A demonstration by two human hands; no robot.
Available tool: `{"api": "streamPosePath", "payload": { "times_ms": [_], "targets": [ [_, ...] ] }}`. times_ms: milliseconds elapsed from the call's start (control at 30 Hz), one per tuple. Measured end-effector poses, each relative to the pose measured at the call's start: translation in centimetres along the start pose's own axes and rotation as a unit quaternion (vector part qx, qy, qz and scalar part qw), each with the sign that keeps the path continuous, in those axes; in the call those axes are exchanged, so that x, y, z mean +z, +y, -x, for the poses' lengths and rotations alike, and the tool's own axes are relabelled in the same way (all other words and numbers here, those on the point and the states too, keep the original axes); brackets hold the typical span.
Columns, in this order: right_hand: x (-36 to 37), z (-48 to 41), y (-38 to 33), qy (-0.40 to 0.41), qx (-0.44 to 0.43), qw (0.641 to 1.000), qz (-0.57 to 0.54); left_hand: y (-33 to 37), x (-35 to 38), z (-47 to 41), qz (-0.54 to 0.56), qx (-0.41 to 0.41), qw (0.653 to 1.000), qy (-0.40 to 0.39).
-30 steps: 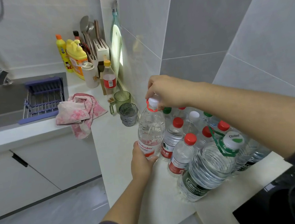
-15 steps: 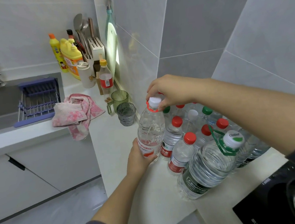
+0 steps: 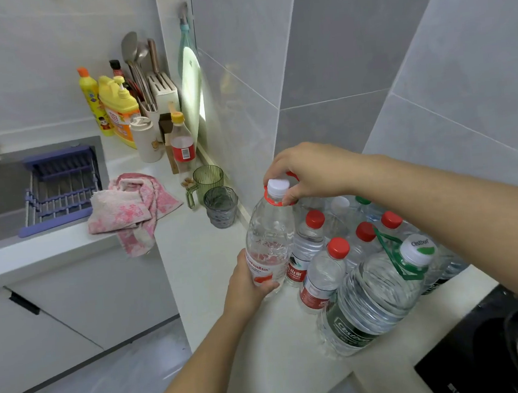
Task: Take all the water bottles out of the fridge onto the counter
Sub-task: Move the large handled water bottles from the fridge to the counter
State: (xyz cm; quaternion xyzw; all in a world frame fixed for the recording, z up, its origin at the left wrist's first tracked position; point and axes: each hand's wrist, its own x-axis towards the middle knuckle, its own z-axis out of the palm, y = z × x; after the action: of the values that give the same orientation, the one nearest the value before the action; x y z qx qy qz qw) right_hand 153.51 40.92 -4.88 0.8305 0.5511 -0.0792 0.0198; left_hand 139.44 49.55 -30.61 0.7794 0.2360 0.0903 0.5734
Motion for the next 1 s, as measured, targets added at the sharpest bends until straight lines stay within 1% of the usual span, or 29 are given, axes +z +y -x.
{"api": "streamPosePath", "payload": {
  "times_ms": [133,200,267,367,433,533,600,633,700,767,833,867,933,1000],
  "targets": [
    [0.1,1.3,0.5,-0.01,0.01,0.999,-0.044,0.3,0.0,0.4,0.003,0.002,1.0,0.001],
    [-0.2,2.7,1.6,-0.016,0.042,0.995,-0.084,0.3,0.0,0.7,0.015,-0.011,1.0,0.009],
    [-0.3,4.6,3.7,-0.03,0.079,0.992,-0.094,0.2,0.3,1.4,0.025,-0.016,0.999,0.035],
    [0.2,7.7,7.1,-0.061,0.124,0.987,-0.077,0.8,1.3,3.8,-0.004,0.029,0.994,0.104],
    [0.8,9.8,8.6,-0.063,0.147,0.983,-0.088,1.2,2.0,5.6,-0.003,0.045,0.992,0.119],
    [1.4,11.8,9.7,-0.043,0.157,0.98,-0.115,0.9,3.7,7.4,-0.055,0.091,0.99,0.096],
    [1.2,12.3,9.8,-0.008,0.145,0.982,-0.121,1.3,5.3,8.4,-0.086,0.107,0.988,0.064],
    [1.0,12.4,9.8,0.017,0.138,0.982,-0.126,1.7,6.0,8.8,-0.08,0.107,0.99,0.052],
    [0.9,12.7,9.5,0.071,0.131,0.978,-0.147,2.4,7.4,9.3,-0.027,0.1,0.993,0.05],
    [1.4,13.3,9.3,0.11,0.127,0.968,-0.185,3.1,8.6,9.4,0.06,0.072,0.994,0.047],
    [2.2,13.8,9.1,0.14,0.131,0.957,-0.218,4.2,9.9,9.1,0.154,0.037,0.987,0.02],
    [2.4,13.9,9.0,0.158,0.138,0.951,-0.229,4.8,10.6,8.7,0.19,0.035,0.981,0.017],
    [2.5,13.8,8.9,0.182,0.143,0.946,-0.225,5.5,12.0,7.7,0.227,0.039,0.972,0.037],
    [2.6,13.7,8.8,0.18,0.136,0.952,-0.208,5.2,13.1,6.7,0.251,0.026,0.966,0.064]
  ]
}}
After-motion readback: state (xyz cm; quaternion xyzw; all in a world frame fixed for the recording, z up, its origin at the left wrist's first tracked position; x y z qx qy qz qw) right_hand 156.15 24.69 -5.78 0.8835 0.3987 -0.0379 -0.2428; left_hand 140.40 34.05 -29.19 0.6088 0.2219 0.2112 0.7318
